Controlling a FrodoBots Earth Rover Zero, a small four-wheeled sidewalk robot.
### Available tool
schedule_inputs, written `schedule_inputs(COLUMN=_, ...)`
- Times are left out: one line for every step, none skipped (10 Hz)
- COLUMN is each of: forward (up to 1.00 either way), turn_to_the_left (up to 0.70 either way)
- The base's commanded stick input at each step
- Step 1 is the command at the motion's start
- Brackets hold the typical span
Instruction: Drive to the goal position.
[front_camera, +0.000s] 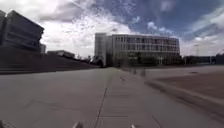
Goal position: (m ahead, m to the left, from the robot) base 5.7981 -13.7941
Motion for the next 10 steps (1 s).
schedule_inputs(forward=1.0, turn_to_the_left=-0.05)
schedule_inputs(forward=1.0, turn_to_the_left=-0.08)
schedule_inputs(forward=1.0, turn_to_the_left=-0.15)
schedule_inputs(forward=1.0, turn_to_the_left=-0.18)
schedule_inputs(forward=1.0, turn_to_the_left=-0.2)
schedule_inputs(forward=1.0, turn_to_the_left=-0.2)
schedule_inputs(forward=1.0, turn_to_the_left=-0.2)
schedule_inputs(forward=1.0, turn_to_the_left=-0.23)
schedule_inputs(forward=1.0, turn_to_the_left=-0.28)
schedule_inputs(forward=1.0, turn_to_the_left=-0.33)
